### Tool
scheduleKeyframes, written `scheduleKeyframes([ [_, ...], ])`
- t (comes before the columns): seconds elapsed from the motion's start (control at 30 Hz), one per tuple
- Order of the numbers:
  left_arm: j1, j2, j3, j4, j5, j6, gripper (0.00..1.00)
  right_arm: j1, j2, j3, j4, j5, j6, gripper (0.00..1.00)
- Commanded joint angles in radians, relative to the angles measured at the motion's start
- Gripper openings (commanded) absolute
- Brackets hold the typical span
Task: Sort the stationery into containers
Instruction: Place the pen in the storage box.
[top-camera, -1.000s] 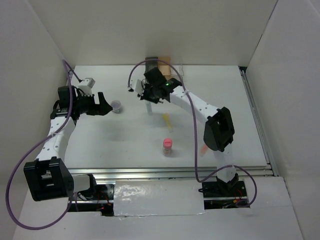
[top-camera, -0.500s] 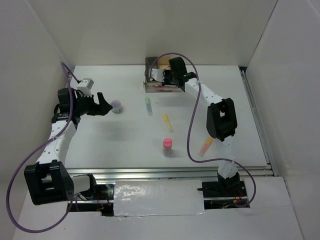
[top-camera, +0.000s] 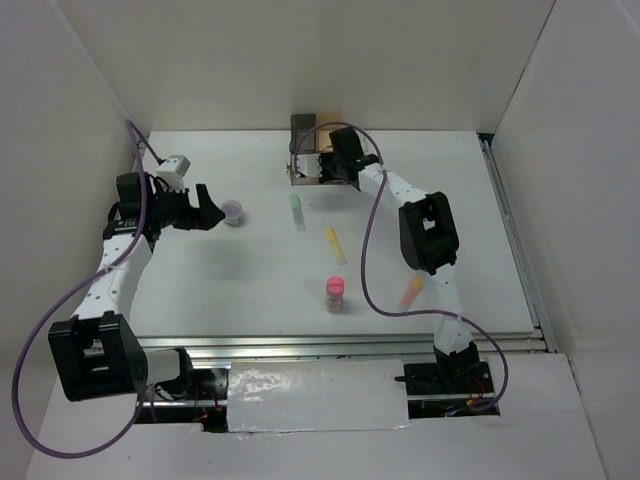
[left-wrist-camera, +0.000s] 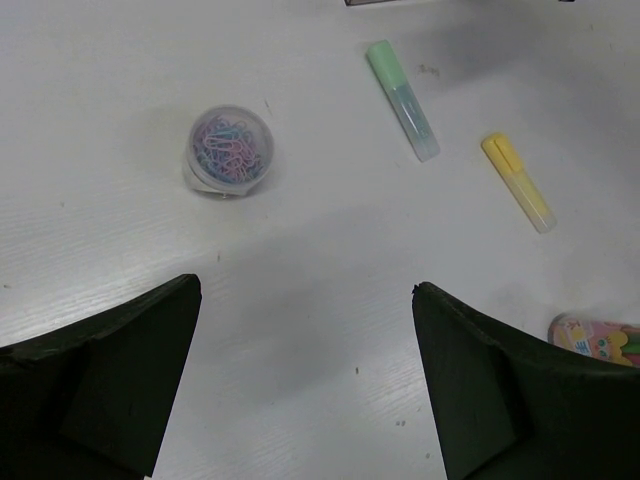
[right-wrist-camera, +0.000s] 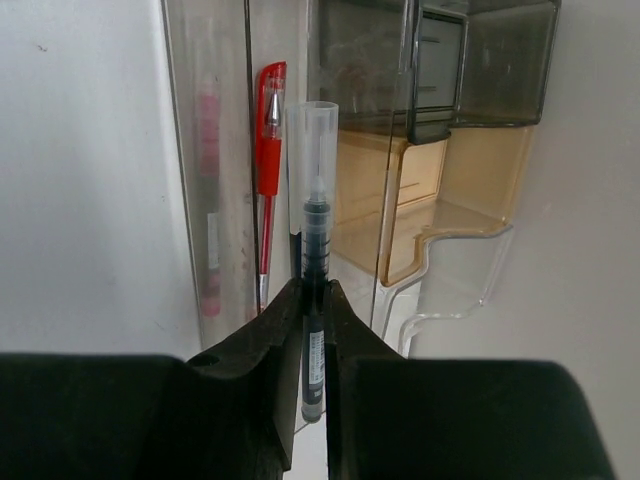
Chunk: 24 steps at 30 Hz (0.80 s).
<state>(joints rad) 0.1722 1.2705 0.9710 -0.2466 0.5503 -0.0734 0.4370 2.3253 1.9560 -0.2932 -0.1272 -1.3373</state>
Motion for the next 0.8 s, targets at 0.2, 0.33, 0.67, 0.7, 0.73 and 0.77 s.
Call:
scheduleKeyframes([
  [0.2,-0.002,-0.026,0.038,-0.017,0.161,0.098,0.99,-0.007,-0.027,0.024,0.081,-0.02,0.026,0.52],
  [0.33,-0.002,-0.042,0.043,-0.042,0.201,0.145,0.99,-0.007,-0.092,0.017,0.065,-0.035,0.079,0.52],
  [0.67,-0.003,-0.198,-0.066,-0.047,0.336,0.248,0.99,-0.115,-0.662,-0.294,-0.251,-0.418,0.691,0.54],
  [0.7,0.0,-0.223,-0.081,-0.028,0.35,0.244,0.99,-0.127,-0.705,-0.34,-0.27,-0.458,0.719,0.56],
  [0.73,-0.003,-0.233,-0.109,-0.016,0.368,0.241,0.99,-0.144,-0.79,-0.385,-0.317,-0.53,0.763,0.61],
  [0.77,-0.008,-0.255,-0.127,0.016,0.375,0.23,0.99,-0.144,-0.849,-0.463,-0.387,-0.567,0.798,0.67],
])
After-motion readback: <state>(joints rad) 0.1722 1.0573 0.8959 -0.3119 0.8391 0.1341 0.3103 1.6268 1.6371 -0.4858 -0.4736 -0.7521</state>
